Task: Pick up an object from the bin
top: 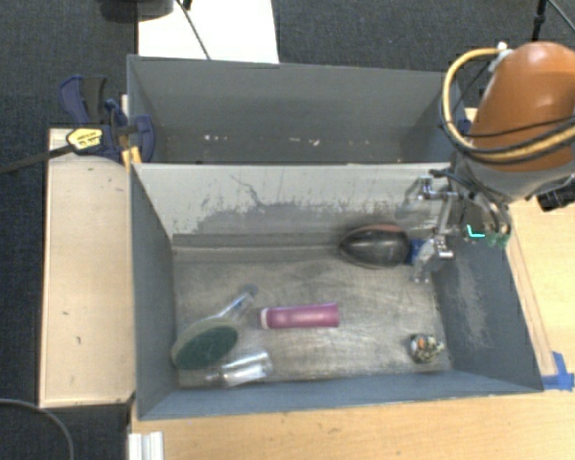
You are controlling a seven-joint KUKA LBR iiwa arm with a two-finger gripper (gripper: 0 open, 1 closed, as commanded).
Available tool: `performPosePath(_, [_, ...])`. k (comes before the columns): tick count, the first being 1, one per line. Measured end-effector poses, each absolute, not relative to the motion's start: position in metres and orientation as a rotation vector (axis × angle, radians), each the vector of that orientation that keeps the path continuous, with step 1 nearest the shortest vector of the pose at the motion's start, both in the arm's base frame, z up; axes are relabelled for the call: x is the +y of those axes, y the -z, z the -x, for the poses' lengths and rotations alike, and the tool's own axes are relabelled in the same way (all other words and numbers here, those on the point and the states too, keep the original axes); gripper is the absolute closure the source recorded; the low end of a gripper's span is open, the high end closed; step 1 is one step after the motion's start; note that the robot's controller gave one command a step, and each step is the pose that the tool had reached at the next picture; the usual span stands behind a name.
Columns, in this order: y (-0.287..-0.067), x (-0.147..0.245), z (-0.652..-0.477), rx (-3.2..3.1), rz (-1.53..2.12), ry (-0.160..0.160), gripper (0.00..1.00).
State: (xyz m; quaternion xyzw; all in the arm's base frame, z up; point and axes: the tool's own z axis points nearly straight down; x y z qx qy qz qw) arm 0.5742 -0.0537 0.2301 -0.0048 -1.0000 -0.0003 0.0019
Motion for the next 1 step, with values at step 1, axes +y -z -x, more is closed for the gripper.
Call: performPosePath(1, [-0.2342, -0.0535, -0.5758, -3.146, 0.011, -0.001, 1.0])
